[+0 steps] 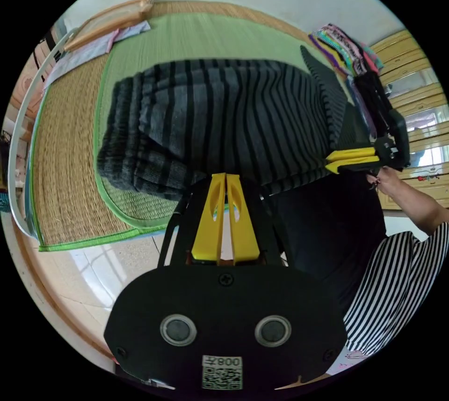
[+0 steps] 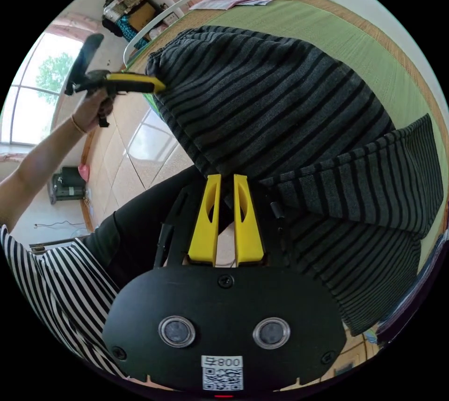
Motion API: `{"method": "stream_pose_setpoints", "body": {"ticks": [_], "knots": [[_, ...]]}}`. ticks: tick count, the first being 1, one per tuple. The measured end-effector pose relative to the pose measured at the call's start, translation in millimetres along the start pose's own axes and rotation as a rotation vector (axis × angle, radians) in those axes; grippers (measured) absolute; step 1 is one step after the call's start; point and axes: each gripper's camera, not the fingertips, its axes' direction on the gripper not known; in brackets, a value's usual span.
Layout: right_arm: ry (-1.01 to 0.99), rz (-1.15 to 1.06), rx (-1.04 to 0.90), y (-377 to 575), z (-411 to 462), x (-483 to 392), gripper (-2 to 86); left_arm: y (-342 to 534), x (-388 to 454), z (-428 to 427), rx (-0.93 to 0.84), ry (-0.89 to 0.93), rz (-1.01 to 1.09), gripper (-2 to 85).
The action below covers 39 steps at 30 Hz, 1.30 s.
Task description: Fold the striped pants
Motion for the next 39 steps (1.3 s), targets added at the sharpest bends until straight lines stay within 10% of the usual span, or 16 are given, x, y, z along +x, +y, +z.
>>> {"method": "stream_pose_setpoints", "body": {"ticks": [14,39], "knots": [[-0.311,0.243,0.198,52.7,39.2,99.3,4.2,-60.1,93.6,79.9,0.068,0.272,0.283,5.5],[0.156,0.604,0.027,-76.1,89.6,333.9,8.4,-191.5,197.0,247.6,-0.07,0.352,0.26,4.9]]}}
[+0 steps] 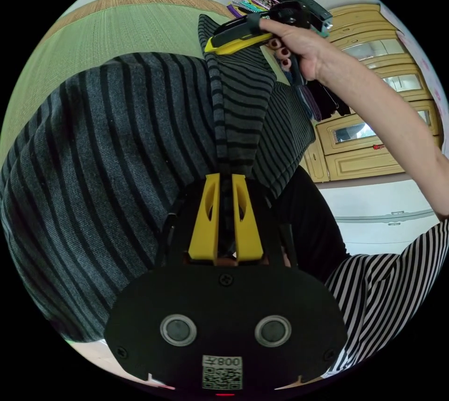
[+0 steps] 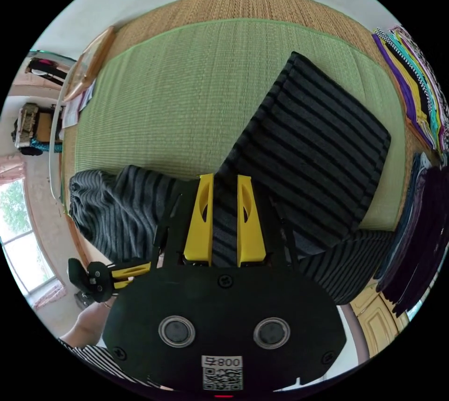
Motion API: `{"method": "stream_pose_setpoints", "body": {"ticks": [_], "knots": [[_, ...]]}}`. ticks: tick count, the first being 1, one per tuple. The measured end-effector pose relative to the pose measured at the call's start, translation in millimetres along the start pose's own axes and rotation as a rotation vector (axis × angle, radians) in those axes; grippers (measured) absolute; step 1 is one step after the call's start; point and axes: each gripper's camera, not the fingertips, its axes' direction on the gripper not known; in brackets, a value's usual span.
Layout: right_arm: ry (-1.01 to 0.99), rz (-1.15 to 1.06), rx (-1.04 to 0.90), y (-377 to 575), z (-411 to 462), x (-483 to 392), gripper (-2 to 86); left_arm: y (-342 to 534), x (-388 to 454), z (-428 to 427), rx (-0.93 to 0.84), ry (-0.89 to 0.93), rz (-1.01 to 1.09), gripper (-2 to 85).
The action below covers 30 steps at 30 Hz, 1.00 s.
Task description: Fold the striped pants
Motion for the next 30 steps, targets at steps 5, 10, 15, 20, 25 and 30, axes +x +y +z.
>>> {"method": "stream_pose_setpoints", "body": {"ticks": [5,10,15,20,25,30], "knots": [[0.022,0.001,-0.051,-2.8,36.1,7.6,8.1,-22.0,16.7,30.3,-0.004,-0.009,0.021,3.6],[0.026,-0.045,-0.062,7.4,56.9,16.1,5.1,-40.1,34.1,54.1,0.002,-0.023,0.022,2.8],[-0.003,-0.067,-0.033,34.8,63.7,38.0,2.7,-57.4,58.9,72.1,0.024,-0.032,0.044,2.1],[-0.106,-0.087,0.091,88.1,39.3,76.4,2.1,-75.3,95.3,86.4,0.064,-0.04,0.099,1.6],[-0.184,-0.093,0.237,182.9,10.9,132.4,1.8,-90.9,135.3,102.6,0.062,-0.086,0.187,1.4],[-0.244,-0.044,0.325,308.5,21.4,190.9,1.8,-105.1,174.8,131.8,-0.005,-0.17,0.277,1.3]]}}
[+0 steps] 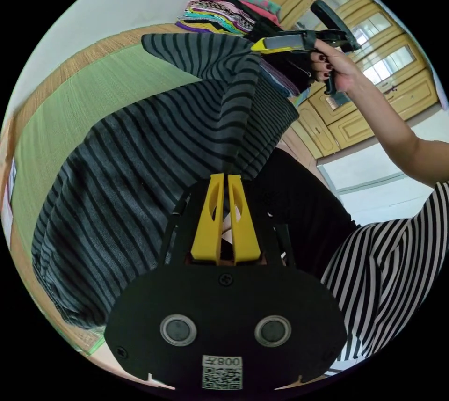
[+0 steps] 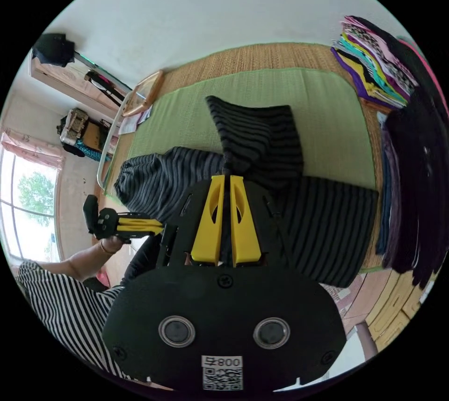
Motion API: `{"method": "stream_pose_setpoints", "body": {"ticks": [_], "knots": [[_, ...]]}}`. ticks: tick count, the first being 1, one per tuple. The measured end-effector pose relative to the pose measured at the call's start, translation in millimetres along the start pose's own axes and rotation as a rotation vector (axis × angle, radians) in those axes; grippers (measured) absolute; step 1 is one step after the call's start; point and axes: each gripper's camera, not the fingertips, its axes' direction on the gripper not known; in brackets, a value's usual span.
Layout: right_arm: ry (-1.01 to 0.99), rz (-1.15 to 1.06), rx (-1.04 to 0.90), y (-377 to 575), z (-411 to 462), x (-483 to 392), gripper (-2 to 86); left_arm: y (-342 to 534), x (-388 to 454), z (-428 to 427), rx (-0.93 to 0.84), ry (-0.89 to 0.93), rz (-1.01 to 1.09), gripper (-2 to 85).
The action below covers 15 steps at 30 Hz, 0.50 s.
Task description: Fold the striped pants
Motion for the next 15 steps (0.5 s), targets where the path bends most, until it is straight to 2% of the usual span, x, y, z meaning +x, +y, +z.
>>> {"method": "stream_pose_setpoints", "body": {"ticks": [8,15], "knots": [[-0.05,0.101,0.028,142.6,10.1,59.0,1.9,-39.1,54.5,50.5,-0.171,-0.13,0.128,1.0],[-0.082,0.135,0.046,235.1,31.4,99.0,1.6,-64.2,76.9,82.1,-0.252,-0.181,0.143,1.0]]}}
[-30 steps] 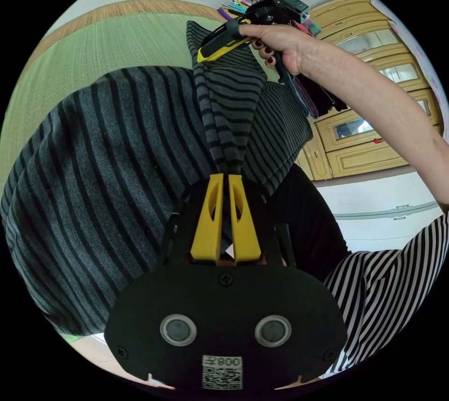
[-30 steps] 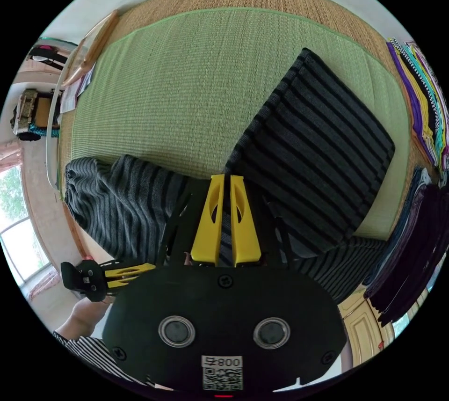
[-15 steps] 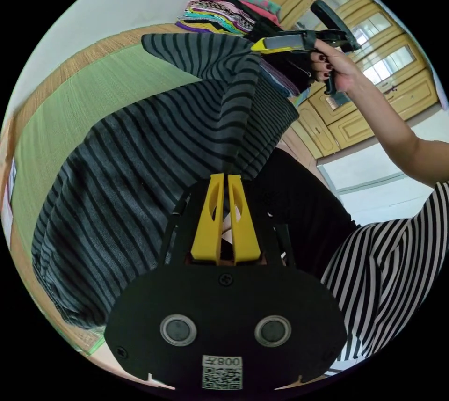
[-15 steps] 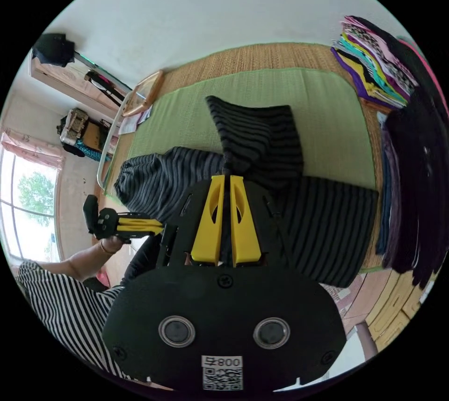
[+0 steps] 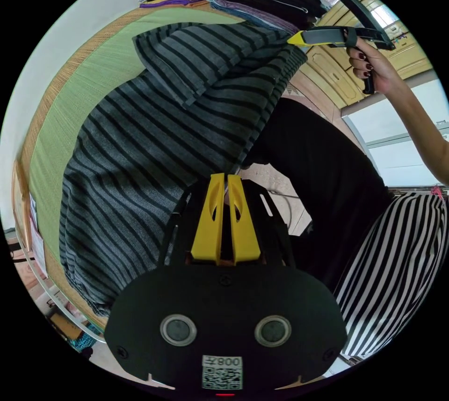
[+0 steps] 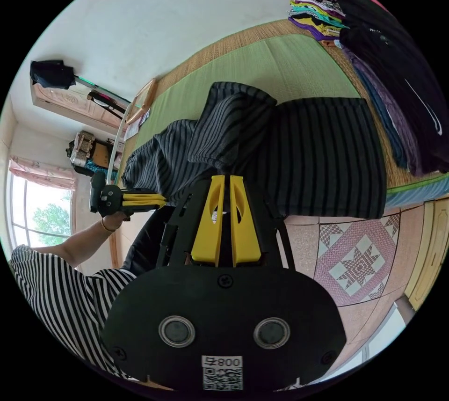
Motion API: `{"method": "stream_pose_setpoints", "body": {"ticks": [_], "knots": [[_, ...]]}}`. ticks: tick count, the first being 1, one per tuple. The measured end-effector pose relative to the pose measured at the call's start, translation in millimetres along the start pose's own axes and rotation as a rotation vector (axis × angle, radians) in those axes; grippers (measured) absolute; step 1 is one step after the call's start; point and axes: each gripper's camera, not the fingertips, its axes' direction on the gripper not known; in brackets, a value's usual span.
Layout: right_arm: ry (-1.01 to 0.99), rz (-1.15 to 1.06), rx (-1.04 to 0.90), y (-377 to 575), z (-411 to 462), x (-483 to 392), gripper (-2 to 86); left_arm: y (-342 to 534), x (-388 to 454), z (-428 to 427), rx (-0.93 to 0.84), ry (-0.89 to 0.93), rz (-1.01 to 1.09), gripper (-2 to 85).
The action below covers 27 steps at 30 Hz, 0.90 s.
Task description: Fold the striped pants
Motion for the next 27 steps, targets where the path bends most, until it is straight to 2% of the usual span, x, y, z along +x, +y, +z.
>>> {"method": "stream_pose_setpoints", "body": {"ticks": [11,15,18,25,27], "knots": [[-0.049,0.096,0.007,98.4,37.8,77.0,0.5,-37.9,4.9,17.6,-0.098,-0.024,-0.005,1.4],[-0.085,0.132,0.016,123.7,47.5,97.5,0.4,-38.8,-6.0,13.9,-0.087,0.023,-0.053,1.7],[-0.088,0.133,0.008,137.2,53.1,107.0,0.4,-33.0,-20.1,2.7,-0.046,0.095,-0.117,2.0],[-0.139,0.168,-0.003,165.9,65.5,128.3,0.2,-17.1,-64.9,-38.3,0.18,0.251,-0.262,3.7],[-0.088,0.182,-0.062,176.0,75.8,132.7,0.1,-23.5,-82.1,-38.6,0.198,0.288,-0.304,5.0]]}}
